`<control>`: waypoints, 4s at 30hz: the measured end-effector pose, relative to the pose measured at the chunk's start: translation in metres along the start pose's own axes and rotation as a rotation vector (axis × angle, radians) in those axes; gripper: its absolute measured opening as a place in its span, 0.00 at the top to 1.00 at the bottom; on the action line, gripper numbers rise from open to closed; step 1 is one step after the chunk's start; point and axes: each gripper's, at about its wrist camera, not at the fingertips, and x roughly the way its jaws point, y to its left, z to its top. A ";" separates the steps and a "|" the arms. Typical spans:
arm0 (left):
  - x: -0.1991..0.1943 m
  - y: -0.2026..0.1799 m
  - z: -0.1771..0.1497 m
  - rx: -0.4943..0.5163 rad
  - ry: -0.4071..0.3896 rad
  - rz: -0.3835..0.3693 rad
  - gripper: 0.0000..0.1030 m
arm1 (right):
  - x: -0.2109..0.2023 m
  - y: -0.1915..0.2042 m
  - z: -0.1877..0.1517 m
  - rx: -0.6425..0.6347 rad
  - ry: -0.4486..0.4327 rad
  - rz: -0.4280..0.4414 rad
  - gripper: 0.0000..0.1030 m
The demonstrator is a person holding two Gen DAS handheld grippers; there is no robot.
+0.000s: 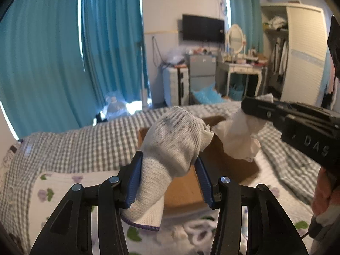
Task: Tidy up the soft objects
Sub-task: 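Carry both items over the box and open both tools to drop them, then move both tools back toward the remaining items on the bed, then grasp the floral tissue pack with the left tool while the right grasps the white toy, then carry both items into the box and open both tools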
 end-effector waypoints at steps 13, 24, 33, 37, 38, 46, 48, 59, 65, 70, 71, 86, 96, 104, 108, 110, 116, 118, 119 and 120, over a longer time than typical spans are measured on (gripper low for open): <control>0.073 -0.012 -0.006 0.074 0.020 0.084 0.25 | 0.076 -0.058 -0.016 0.051 0.082 0.002 0.34; -0.038 0.010 0.023 0.042 -0.063 0.130 0.25 | -0.031 -0.044 0.020 0.081 -0.003 -0.046 0.27; -0.171 0.031 0.042 -0.084 -0.206 0.074 0.25 | -0.179 0.003 0.055 0.004 -0.142 -0.115 0.20; -0.202 0.031 0.030 -0.089 -0.222 0.086 0.25 | -0.211 0.019 0.044 -0.026 -0.158 -0.114 0.17; -0.206 0.030 0.025 -0.086 -0.216 0.082 0.25 | -0.215 0.024 0.034 -0.038 -0.158 -0.104 0.16; -0.192 0.018 -0.038 -0.103 -0.141 0.088 0.25 | -0.188 0.046 -0.042 -0.117 -0.047 -0.041 0.15; -0.176 0.019 -0.055 -0.119 -0.107 0.112 0.25 | -0.171 0.049 -0.062 -0.125 -0.008 -0.026 0.15; -0.088 0.035 -0.127 -0.269 0.095 0.192 0.25 | -0.054 0.040 -0.159 -0.164 0.274 0.042 0.27; -0.056 0.034 -0.139 -0.259 0.134 0.202 0.25 | -0.009 0.031 -0.182 -0.150 0.360 0.067 0.44; -0.040 0.028 -0.144 -0.232 0.164 0.196 0.25 | 0.002 0.029 -0.184 -0.137 0.369 0.118 0.67; -0.039 0.026 -0.144 -0.230 0.170 0.194 0.25 | -0.002 0.029 -0.183 -0.139 0.360 0.121 0.68; -0.049 -0.075 -0.135 -0.237 0.264 0.070 0.25 | -0.071 -0.021 -0.154 -0.114 0.247 0.005 0.68; -0.017 -0.115 -0.161 -0.283 0.444 0.074 0.25 | -0.073 -0.064 -0.170 -0.021 0.261 -0.017 0.68; 0.015 -0.096 -0.179 -0.411 0.505 0.036 0.15 | -0.068 -0.074 -0.175 0.029 0.265 0.009 0.68; 0.013 -0.101 -0.182 -0.369 0.468 0.012 0.17 | -0.067 -0.074 -0.176 0.035 0.271 0.010 0.68; 0.008 -0.106 -0.180 -0.333 0.450 0.007 0.28 | -0.067 -0.074 -0.177 0.035 0.273 0.008 0.68; -0.017 -0.109 -0.174 -0.266 0.397 -0.043 0.50 | -0.073 -0.070 -0.177 0.016 0.259 -0.013 0.68; -0.027 -0.104 -0.171 -0.261 0.382 -0.044 0.51 | -0.078 -0.068 -0.174 0.010 0.250 -0.018 0.68; -0.030 -0.101 -0.169 -0.260 0.376 -0.045 0.52 | -0.082 -0.065 -0.172 0.010 0.243 -0.022 0.68; -0.037 -0.096 -0.167 -0.260 0.362 -0.041 0.52 | -0.086 -0.063 -0.170 0.011 0.239 -0.023 0.68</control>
